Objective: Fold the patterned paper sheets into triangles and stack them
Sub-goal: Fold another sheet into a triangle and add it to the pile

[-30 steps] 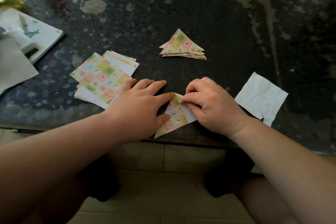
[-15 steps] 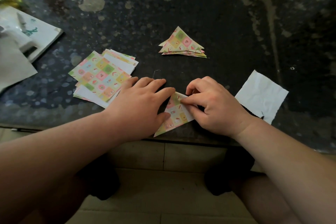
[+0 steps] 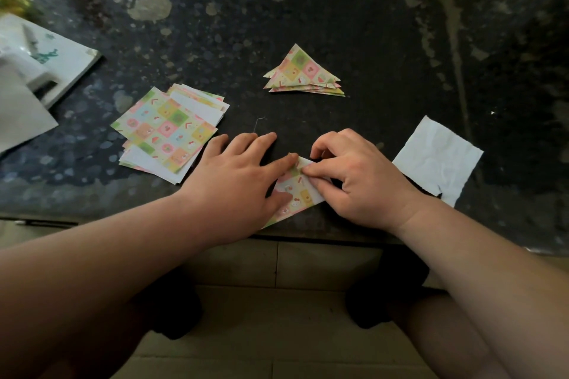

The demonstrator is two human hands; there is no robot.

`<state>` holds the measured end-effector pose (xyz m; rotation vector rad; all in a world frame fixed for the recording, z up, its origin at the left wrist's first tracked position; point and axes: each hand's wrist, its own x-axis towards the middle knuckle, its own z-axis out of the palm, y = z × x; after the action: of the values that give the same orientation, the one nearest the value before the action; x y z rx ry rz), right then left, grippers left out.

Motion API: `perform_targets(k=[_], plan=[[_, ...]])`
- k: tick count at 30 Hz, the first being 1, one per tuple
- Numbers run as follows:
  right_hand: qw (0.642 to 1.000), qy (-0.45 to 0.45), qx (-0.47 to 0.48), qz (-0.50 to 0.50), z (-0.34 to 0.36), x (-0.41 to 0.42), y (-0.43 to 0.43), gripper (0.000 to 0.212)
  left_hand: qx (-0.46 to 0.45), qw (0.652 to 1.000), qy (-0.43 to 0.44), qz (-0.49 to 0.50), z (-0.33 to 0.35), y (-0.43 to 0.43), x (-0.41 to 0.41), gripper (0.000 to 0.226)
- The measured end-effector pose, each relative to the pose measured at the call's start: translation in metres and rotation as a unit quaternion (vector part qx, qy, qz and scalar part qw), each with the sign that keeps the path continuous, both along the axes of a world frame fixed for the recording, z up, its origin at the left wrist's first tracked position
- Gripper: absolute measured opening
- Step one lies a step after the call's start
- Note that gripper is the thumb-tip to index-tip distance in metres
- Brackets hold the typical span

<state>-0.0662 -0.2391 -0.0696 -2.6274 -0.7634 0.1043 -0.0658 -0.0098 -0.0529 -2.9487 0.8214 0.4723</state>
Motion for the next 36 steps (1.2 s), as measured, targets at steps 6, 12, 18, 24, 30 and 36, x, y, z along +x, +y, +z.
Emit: perform_targets(k=[6,12,18,24,30,36], plan=[[1.0,0.011,-0.003,-0.006,0.004,0.0,0.001,0.028,-0.002,1.0,-0.002,0.006,0.0,-0.003,-0.005,0.067],[1.0,0.008,-0.008,-0.008,0.002,-0.001,0.003,0.032,-0.028,0.997,-0.058,-0.038,-0.008,-0.011,-0.029,0.065],[0.999,0.009,-0.042,-0.025,0.008,-0.002,0.006,0.025,-0.032,0.997,-0.057,-0.039,-0.011,-0.013,-0.035,0.079],[0.994,0.035,-0.096,-0.041,0.017,-0.006,0.014,0.028,-0.008,0.999,-0.025,-0.042,-0.003,-0.017,-0.035,0.084],[0.991,0.05,-0.112,-0.049,0.022,-0.006,0.015,0.03,-0.016,0.999,-0.017,-0.034,0.0,-0.016,-0.032,0.087],[0.989,0.067,-0.123,-0.045,0.025,-0.01,0.014,0.033,-0.002,0.999,-0.012,-0.036,0.004,-0.016,-0.027,0.092]])
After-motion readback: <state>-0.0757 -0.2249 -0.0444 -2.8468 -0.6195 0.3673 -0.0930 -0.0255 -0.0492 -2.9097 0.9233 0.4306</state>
